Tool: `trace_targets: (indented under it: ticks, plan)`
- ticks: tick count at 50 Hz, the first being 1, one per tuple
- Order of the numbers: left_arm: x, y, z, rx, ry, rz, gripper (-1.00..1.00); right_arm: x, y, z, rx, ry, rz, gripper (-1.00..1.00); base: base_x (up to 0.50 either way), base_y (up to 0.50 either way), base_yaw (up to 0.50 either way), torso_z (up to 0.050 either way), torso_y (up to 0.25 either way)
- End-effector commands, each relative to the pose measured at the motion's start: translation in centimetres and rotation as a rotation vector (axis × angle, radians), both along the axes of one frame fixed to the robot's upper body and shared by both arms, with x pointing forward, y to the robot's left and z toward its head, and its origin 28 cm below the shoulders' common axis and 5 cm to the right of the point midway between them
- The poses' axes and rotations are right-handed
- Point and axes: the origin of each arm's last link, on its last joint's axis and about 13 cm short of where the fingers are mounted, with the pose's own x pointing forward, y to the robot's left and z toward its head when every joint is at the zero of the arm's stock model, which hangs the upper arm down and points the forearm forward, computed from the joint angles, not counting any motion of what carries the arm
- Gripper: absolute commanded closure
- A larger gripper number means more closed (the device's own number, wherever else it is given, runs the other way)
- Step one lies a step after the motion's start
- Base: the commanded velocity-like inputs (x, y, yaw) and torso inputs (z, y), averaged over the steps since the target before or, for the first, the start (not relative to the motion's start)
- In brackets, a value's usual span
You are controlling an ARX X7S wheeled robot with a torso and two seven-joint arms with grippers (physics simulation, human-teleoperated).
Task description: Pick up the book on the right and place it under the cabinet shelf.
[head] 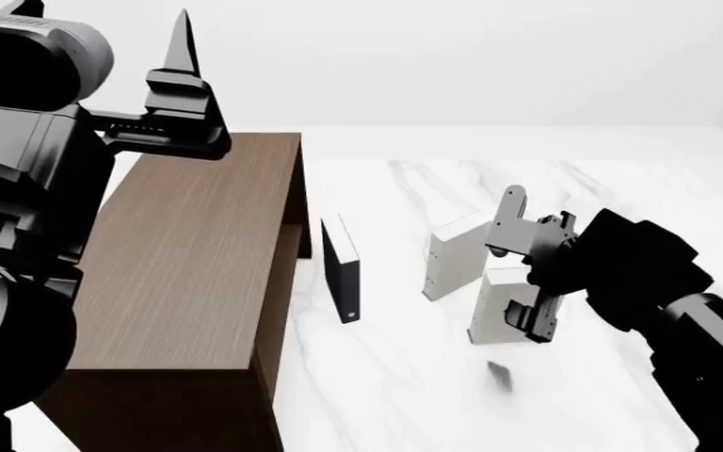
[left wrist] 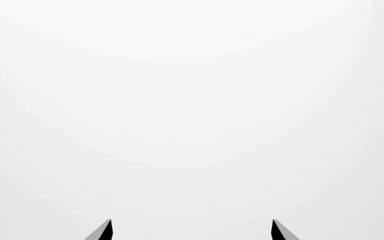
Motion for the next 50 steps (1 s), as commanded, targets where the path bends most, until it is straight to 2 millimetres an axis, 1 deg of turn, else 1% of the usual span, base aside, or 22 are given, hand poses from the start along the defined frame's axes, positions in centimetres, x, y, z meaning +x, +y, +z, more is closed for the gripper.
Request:
trace_targets:
  ticks: [1, 35, 36, 50]
  plan:
    - [-0.1, -0.1, 0.0, 0.003, 0.000, -0.001, -1.00, 0.2, -0.1, -0.4, 0.004, -0.003, -0.004, -1.00, 0.00, 0.00, 0.00, 0.000, 0.000]
    - [0.0, -0.1, -0.2, 0.002, 0.001, -0.003, -1.00, 0.0, -0.3, -1.9, 0.012, 0.038, -0.019, -1.00, 0.00, 0.00, 0.00, 0.000, 0.000]
    - [0.0, -0.1, -0.2, 0.003, 0.001, -0.003, -1.00, 0.0, -0.3, -1.9, 0.012, 0.037, -0.018, 1.00, 0.00, 0.00, 0.00, 0.000, 0.000]
    - [-0.1, 0.0, -0.1, 0.000, -0.003, 0.000, -1.00, 0.1, 0.0, -1.4, 0.025, 0.027, -0.003, 1.00, 0.00, 0.00, 0.00, 0.000, 0.000]
